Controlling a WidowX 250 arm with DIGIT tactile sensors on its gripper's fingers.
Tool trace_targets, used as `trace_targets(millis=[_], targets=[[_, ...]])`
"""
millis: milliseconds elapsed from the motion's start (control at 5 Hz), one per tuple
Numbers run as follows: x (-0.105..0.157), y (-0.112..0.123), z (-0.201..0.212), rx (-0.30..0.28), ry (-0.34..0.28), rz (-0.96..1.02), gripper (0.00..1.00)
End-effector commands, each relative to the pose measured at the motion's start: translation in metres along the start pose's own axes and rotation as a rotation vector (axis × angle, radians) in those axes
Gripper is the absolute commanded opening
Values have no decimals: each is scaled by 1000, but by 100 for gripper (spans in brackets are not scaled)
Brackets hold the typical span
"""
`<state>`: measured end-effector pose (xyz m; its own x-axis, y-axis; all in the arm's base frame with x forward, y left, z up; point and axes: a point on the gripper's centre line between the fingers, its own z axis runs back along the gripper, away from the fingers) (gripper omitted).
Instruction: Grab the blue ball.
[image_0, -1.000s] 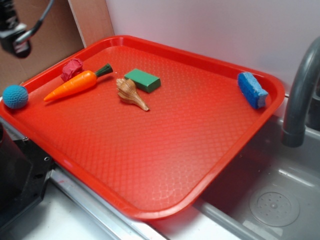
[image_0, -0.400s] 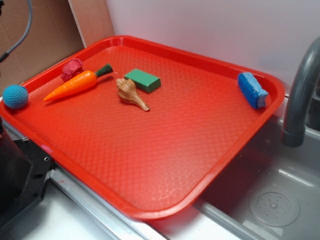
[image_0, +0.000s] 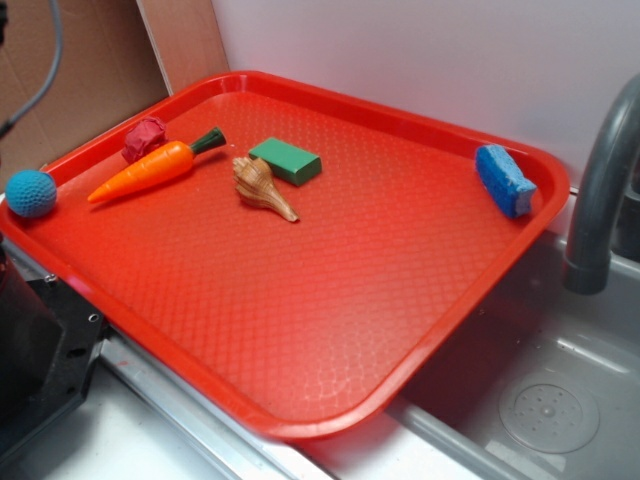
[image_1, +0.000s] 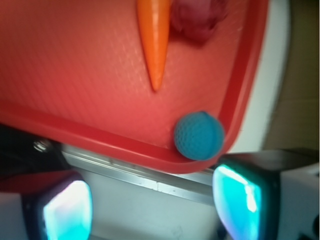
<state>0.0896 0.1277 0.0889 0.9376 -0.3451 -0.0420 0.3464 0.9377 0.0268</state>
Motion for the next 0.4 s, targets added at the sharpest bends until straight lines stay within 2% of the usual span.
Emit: trace_targets(millis=[0, 200], targets=[[14, 38, -29, 128, -63, -143, 100], [26, 42, -46, 110, -39, -178, 100]])
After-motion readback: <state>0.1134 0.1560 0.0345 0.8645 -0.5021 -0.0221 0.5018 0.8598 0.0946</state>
